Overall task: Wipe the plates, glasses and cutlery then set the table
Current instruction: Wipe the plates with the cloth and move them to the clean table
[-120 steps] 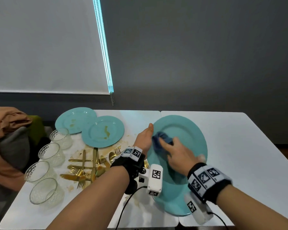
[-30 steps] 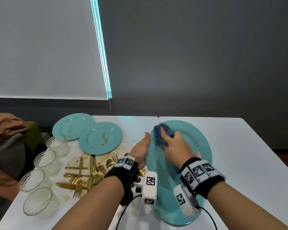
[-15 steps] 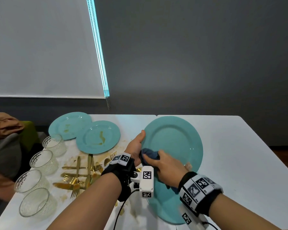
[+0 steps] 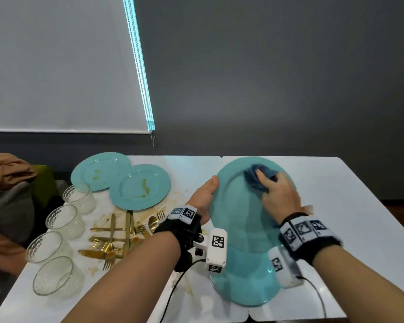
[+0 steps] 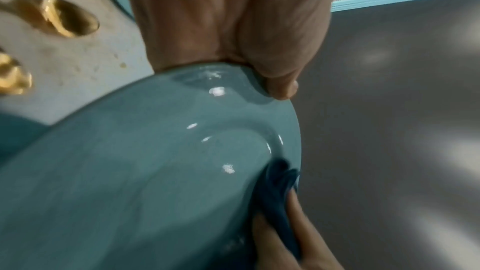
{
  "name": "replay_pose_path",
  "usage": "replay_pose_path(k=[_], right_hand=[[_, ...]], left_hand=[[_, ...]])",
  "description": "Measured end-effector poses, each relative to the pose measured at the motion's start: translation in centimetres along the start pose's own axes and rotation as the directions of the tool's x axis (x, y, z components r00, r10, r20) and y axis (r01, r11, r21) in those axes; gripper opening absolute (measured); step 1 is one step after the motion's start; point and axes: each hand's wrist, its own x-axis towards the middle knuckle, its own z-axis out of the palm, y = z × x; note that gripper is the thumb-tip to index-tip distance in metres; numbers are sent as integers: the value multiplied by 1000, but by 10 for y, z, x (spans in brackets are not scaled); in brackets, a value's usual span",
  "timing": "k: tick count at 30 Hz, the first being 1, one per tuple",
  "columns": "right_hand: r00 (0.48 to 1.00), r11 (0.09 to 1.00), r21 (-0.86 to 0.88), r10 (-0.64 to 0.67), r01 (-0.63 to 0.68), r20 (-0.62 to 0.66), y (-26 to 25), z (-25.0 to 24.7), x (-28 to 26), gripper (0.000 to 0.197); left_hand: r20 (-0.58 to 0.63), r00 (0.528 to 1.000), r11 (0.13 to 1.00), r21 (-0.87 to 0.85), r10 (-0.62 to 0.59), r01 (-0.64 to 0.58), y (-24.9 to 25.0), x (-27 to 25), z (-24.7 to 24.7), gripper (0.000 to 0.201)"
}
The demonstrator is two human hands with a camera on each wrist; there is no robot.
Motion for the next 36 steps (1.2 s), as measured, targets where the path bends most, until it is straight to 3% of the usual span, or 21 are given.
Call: replay_pose_path(k=[2,3,4,6,7,8,10,12,14,17,21,22,24,26,27,29,31,32,34,36], right_hand=[[985,991,-5,-136,137,110,-12,24,-14,55],[953,974,-47,-207,222,220,-11,37,-25,45],[911,955,-49,-264,294,318,-6,47,-34,37],[763,854,-146,-353,499,541,16,50,-45,48],[721,819,-217,-303,532,623,28,42,-49,36],[720,810,-285,-224,512,657,43,31,-44,37],[848,875,-397,-28,276,529,59,9,-30,44],[955,928,-365,35,78,294,55,-4,-13,49],[994,961,-277,42,-13,101,37,-6,2,60],[999,994,-110,12,-7,42,4,2,4,64],[940,951,-142,-236,276,246,-10,23,-10,62],[957,966,-143,-182,217,226,-5,17,-6,64],[990,991,-125,55,-39,130,11,7,6,66],[968,964,-139,239,-228,71,15,4,9,64],[964,961,-135,254,-242,77,7,4,5,64],[984,995,-84,71,-58,165,-11,21,-7,64],[957,988,-57,-121,141,262,-13,37,-15,67],[961,985,-64,-141,161,240,-8,37,-12,69],[991,997,-78,29,-19,133,3,21,1,71],[978,977,-64,206,-204,25,11,10,7,67]], left_hand=[[-7,1000,1000,-2,-20,20,-3,1,8,47],[-29,999,1000,-10,-24,23,-4,2,7,49],[-58,998,1000,-11,-15,14,-4,2,2,49],[-97,995,1000,11,17,-16,-3,3,-12,47],[-104,994,1000,19,26,-25,-3,3,-19,46],[-106,994,999,26,30,-28,-3,2,-25,46],[-96,995,999,22,32,-30,-3,-1,-28,46],[-72,997,999,4,32,-32,-5,-2,-21,44],[-21,999,1000,8,26,-26,-6,-3,-7,43],[24,1000,999,51,9,-10,-11,1,13,42],[0,1000,1000,19,-23,23,-16,5,10,46],[-11,1000,999,16,-27,28,-16,5,5,47],[-19,1000,1000,18,-22,22,-15,2,-2,45],[13,1000,999,33,-13,13,-13,0,-3,43],[9,1000,999,52,-13,13,-13,0,-2,43],[-17,1000,998,64,-13,14,-16,0,0,44],[-34,999,999,39,-12,14,-19,3,-3,44],[-38,999,1000,27,-14,15,-18,3,-5,44],[-29,1000,1000,17,-7,7,-16,3,-9,44],[-4,1000,1000,18,3,-3,-16,3,-9,43]])
